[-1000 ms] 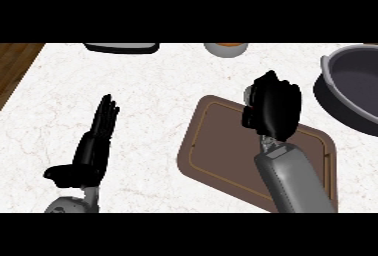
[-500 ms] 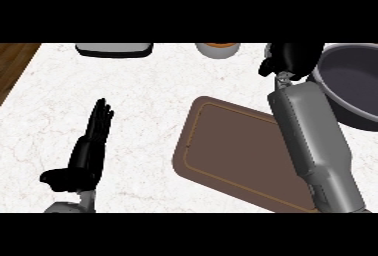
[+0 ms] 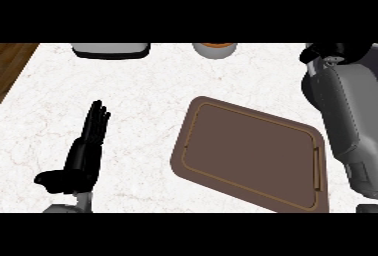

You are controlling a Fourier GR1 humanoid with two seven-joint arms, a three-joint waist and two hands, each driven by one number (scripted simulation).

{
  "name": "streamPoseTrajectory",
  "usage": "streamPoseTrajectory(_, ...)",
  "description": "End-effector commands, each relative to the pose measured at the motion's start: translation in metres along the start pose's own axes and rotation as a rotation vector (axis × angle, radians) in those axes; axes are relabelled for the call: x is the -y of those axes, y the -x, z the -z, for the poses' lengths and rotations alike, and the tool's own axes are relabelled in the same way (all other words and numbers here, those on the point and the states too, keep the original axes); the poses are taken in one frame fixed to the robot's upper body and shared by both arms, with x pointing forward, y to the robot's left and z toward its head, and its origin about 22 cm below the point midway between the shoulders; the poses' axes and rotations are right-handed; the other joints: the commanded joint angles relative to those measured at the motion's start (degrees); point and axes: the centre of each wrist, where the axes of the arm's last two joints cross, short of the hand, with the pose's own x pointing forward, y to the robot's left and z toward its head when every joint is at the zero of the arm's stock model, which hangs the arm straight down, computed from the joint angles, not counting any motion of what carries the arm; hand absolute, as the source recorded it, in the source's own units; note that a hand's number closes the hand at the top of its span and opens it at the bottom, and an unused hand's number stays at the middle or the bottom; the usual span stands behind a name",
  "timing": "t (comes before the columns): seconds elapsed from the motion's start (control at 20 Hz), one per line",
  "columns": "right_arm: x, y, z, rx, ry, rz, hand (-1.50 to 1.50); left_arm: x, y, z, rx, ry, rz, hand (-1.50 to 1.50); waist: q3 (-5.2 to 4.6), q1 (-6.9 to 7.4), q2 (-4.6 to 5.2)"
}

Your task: Pick the can from the tray and place it in the pot

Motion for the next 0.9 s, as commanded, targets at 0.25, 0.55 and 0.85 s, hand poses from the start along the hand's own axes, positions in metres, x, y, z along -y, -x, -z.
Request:
streamPoseTrajectory(0.25,-0.015,0.084,0.041,-0.076,0.008,-0.021,1.50,0.008,-0.011,0.005,-0.005,-0.002,-0.001,0.00,0.03,-0.20,-0.06)
streamPoseTrajectory(0.55,-0.026,0.133,0.056,-0.080,-0.108,0.004,1.50,0.005,0.004,0.013,0.003,0.005,0.001,0.00,0.05,0.11,0.30)
streamPoseTrajectory(0.85,-0.043,0.187,0.053,-0.150,-0.225,-0.004,1.50,-0.003,0.000,0.007,0.009,0.030,-0.016,0.00,0.15,1.48,0.79)
